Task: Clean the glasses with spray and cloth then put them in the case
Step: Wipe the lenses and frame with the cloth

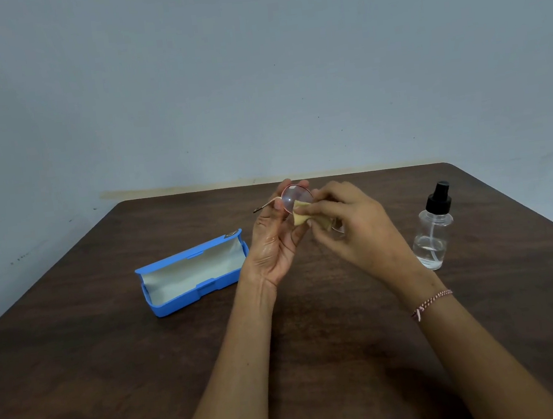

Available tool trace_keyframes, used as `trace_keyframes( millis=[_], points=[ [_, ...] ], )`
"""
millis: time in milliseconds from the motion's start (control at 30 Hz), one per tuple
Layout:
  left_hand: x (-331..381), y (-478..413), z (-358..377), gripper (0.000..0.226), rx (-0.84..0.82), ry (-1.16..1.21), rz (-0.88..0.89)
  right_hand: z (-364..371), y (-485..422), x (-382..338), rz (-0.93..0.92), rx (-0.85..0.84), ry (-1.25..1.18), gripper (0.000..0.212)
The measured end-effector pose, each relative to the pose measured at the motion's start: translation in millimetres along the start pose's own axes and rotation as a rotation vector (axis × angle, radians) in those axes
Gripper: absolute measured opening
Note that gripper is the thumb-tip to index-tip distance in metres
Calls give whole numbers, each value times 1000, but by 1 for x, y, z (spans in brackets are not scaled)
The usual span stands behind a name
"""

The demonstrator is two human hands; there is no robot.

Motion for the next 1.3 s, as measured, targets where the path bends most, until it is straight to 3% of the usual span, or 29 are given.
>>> trace_keyframes(
  millis=[133,333,500,600,767,900,1067,1300],
  points=[
    [-3,2,4,53,0,-2,-39,1,-1,-1,35,37,26,26],
    [1,2,4,52,-10,52,12,0,0,1,-12,-71,-85,24],
    [-2,1,7,48,-19,2,7,-1,0,5,106,38,-5,25],
    [-1,1,6,51,-9,23,9,1,0,0,55,41,-13,25],
    [5,1,5,55,-12,71,54,-3,0,8,-7,-101,-93,22],
    [3,0,4,54,-5,81,40,-7,2,17,29,-94,-70,19],
    [4,-1,4,55,-2,93,67,-2,1,9,-58,-92,-27,21],
    [5,0,4,54,6,92,62,-6,2,17,6,-83,-68,19]
  ],
)
Point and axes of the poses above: each hand's wrist, its own y-axis away from the middle knuckle, its own z-axis out of the palm, x = y × z, the point moved 2 cm from there along -y, towards the middle knuckle, and after that the axes turned 14 degrees about y, right-handed, at the moved point
